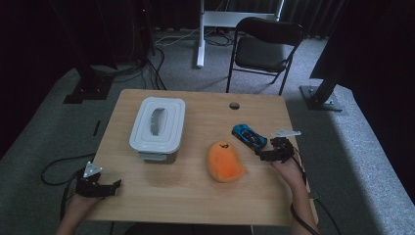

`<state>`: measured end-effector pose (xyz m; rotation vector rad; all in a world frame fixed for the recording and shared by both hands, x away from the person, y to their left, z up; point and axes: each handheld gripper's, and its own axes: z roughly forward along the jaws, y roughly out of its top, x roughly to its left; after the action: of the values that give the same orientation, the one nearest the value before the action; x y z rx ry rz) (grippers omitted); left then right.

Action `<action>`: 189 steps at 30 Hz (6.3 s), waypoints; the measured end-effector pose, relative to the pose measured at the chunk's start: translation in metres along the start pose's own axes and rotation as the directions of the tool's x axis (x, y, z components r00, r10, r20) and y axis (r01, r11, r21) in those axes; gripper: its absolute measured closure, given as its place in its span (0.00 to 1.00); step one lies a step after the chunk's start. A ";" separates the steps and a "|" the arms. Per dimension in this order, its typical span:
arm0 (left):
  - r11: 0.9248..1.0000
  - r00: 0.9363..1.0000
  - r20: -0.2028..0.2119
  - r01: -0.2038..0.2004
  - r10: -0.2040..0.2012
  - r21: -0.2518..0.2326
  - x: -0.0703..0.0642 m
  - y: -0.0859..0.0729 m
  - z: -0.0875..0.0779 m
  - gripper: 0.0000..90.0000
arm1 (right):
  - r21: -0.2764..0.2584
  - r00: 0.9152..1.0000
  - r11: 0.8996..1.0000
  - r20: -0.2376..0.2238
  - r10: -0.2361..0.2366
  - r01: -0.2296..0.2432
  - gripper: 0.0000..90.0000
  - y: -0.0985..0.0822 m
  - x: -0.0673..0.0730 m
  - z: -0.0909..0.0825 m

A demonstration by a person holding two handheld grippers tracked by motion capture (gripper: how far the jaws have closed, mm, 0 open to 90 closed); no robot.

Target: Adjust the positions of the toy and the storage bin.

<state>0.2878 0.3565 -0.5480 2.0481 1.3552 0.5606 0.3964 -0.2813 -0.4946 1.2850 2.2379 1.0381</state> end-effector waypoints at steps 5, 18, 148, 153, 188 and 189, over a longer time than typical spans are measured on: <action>1.000 1.000 0.001 -0.001 0.001 0.000 0.000 0.000 0.000 0.02 | 0.019 1.000 1.000 -0.010 -0.012 0.012 0.13 0.010 -0.001 0.011; 1.000 1.000 0.001 -0.001 0.001 0.000 0.000 0.000 0.000 0.02 | 0.059 0.999 0.998 -0.048 -0.022 0.025 0.13 0.029 -0.003 0.041; 1.000 1.000 -0.003 -0.001 0.001 0.004 0.000 0.000 -0.001 0.02 | 0.205 0.957 0.950 0.218 0.191 -0.236 0.31 -0.060 0.015 -0.060; 1.000 1.000 -0.003 -0.001 0.001 0.001 0.000 0.000 -0.001 0.02 | 0.212 0.953 0.946 0.229 0.196 -0.245 0.31 -0.068 0.018 -0.067; 1.000 1.000 -0.003 -0.001 0.001 0.002 0.000 0.000 -0.001 0.02 | 0.264 0.934 0.920 0.288 0.212 -0.290 0.31 -0.107 0.031 -0.076; 1.000 1.000 -0.003 -0.001 0.001 0.002 0.000 0.000 -0.001 0.02 | 0.267 0.934 0.919 0.288 0.212 -0.291 0.31 -0.107 0.031 -0.076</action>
<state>0.2870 0.3563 -0.5478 2.0504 1.3572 0.5629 0.2709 -0.3208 -0.5220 1.7691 2.1276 0.5706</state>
